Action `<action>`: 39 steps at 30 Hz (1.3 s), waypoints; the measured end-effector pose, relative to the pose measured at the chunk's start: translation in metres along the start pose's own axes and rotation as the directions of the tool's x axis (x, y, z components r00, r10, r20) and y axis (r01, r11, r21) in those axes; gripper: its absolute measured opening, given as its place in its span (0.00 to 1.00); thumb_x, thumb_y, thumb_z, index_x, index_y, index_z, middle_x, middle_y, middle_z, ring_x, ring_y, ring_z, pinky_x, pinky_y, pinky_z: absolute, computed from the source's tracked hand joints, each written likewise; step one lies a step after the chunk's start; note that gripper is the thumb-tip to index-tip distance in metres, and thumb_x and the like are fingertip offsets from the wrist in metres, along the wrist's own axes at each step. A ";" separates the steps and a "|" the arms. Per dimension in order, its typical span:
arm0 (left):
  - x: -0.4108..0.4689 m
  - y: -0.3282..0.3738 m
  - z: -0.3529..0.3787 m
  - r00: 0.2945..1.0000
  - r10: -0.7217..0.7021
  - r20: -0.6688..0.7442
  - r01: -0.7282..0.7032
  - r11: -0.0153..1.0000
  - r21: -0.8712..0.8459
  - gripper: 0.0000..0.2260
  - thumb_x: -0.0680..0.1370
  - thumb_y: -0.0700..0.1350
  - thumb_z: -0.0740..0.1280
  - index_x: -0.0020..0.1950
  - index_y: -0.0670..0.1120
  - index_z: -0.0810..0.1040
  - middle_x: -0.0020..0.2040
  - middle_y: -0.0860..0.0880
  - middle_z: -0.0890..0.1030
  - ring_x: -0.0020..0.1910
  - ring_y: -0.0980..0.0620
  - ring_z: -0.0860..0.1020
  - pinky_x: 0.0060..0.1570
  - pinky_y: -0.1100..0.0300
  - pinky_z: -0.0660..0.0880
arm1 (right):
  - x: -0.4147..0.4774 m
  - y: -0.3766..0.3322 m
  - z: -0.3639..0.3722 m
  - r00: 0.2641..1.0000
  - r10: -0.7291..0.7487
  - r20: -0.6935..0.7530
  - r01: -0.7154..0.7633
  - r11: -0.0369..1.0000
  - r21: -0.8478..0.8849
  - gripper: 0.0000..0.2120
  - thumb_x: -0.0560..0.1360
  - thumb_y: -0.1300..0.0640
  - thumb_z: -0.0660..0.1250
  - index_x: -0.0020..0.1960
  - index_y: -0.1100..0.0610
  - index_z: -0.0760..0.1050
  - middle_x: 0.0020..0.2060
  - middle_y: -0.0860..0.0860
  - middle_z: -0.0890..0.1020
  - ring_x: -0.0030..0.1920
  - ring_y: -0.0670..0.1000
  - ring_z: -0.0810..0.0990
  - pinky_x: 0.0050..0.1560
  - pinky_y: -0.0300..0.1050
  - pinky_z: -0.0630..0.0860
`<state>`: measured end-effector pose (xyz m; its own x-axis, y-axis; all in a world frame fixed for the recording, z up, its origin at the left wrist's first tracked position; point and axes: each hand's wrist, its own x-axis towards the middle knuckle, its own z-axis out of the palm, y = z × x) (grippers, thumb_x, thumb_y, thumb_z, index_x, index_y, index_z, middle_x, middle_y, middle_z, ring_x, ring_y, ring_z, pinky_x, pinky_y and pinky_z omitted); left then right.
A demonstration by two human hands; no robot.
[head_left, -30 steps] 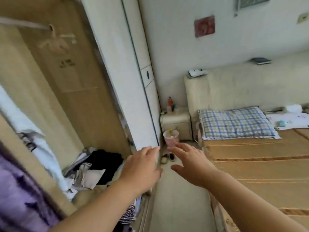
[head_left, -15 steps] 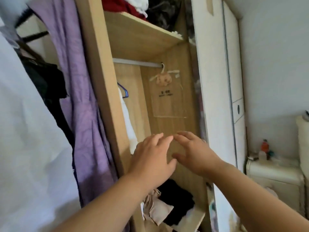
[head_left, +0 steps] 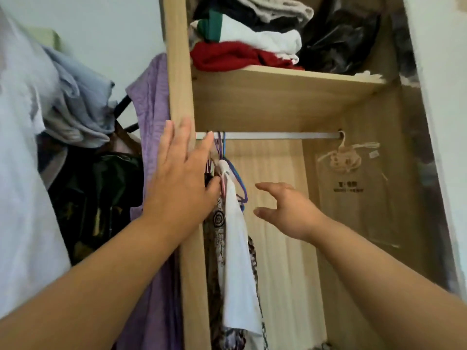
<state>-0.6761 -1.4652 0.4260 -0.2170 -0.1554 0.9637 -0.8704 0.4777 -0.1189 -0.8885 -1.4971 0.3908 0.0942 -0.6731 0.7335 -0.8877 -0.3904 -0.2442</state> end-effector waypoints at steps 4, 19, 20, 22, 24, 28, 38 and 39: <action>0.017 0.011 0.005 0.990 -0.123 -0.063 0.130 0.984 0.119 0.40 0.72 0.49 0.69 0.77 0.39 0.51 0.77 0.36 0.46 0.76 0.40 0.48 0.75 0.52 0.49 | 0.052 0.009 0.010 1.000 0.013 0.027 -0.017 0.992 0.129 0.26 0.76 0.47 0.65 0.71 0.53 0.66 0.66 0.52 0.73 0.64 0.52 0.73 0.54 0.37 0.65; 0.013 0.018 0.018 0.912 -0.332 -0.240 0.370 0.920 0.132 0.37 0.73 0.50 0.65 0.78 0.49 0.51 0.75 0.48 0.59 0.64 0.50 0.63 0.57 0.52 0.68 | 0.134 0.020 0.057 0.950 0.149 0.275 -0.311 0.544 0.779 0.20 0.74 0.64 0.64 0.64 0.53 0.69 0.41 0.54 0.79 0.27 0.47 0.78 0.29 0.39 0.70; 0.013 0.018 0.018 0.913 -0.326 -0.247 0.365 0.921 0.134 0.37 0.73 0.49 0.65 0.78 0.49 0.52 0.75 0.47 0.60 0.65 0.50 0.63 0.56 0.52 0.68 | 0.137 0.019 0.057 0.944 0.174 0.279 -0.328 0.532 0.780 0.13 0.73 0.65 0.62 0.55 0.54 0.72 0.38 0.56 0.78 0.27 0.49 0.75 0.29 0.40 0.69; 0.014 0.017 0.019 0.910 -0.318 -0.266 0.361 0.923 0.131 0.36 0.73 0.48 0.66 0.78 0.49 0.52 0.74 0.47 0.61 0.65 0.51 0.63 0.57 0.53 0.68 | 0.143 0.018 0.054 0.930 0.257 0.261 -0.363 0.549 0.752 0.05 0.73 0.65 0.60 0.38 0.59 0.69 0.32 0.56 0.72 0.28 0.53 0.70 0.31 0.43 0.68; 0.013 0.018 0.020 0.907 -0.317 -0.278 0.362 0.923 0.128 0.36 0.73 0.49 0.65 0.78 0.49 0.52 0.74 0.48 0.61 0.65 0.52 0.62 0.56 0.53 0.68 | 0.151 0.021 0.051 0.929 0.293 0.226 -0.366 0.639 0.676 0.12 0.76 0.61 0.59 0.34 0.56 0.66 0.32 0.53 0.70 0.37 0.55 0.71 0.40 0.46 0.72; 0.013 0.019 0.020 0.906 -0.315 -0.281 0.361 0.924 0.127 0.36 0.72 0.53 0.61 0.78 0.50 0.52 0.74 0.49 0.61 0.66 0.53 0.61 0.57 0.54 0.68 | 0.159 0.031 0.040 0.942 0.301 0.146 -0.330 0.769 0.547 0.05 0.77 0.61 0.59 0.42 0.57 0.71 0.42 0.56 0.73 0.44 0.55 0.71 0.49 0.47 0.73; 0.013 0.020 0.018 0.903 -0.337 -0.269 0.379 0.917 0.124 0.35 0.73 0.46 0.64 0.78 0.50 0.51 0.75 0.47 0.60 0.70 0.50 0.63 0.57 0.52 0.69 | 0.135 0.061 -0.001 0.973 0.215 -0.085 -0.147 0.859 0.490 0.11 0.75 0.61 0.60 0.53 0.61 0.79 0.39 0.57 0.78 0.38 0.56 0.73 0.32 0.43 0.67; 0.012 0.020 0.018 0.900 -0.341 -0.271 0.385 0.914 0.129 0.35 0.74 0.45 0.63 0.78 0.49 0.52 0.75 0.47 0.60 0.70 0.50 0.62 0.57 0.52 0.69 | 0.128 0.064 -0.006 0.973 0.207 -0.100 -0.135 0.868 0.477 0.11 0.75 0.61 0.61 0.54 0.60 0.79 0.40 0.57 0.80 0.38 0.56 0.74 0.35 0.43 0.68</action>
<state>-0.7041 -1.4729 0.4312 0.2210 -0.0684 0.9729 -0.9359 0.2657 0.2313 -0.9364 -1.6048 0.4729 -0.1370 -0.6726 0.7272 -0.5687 -0.5477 -0.6137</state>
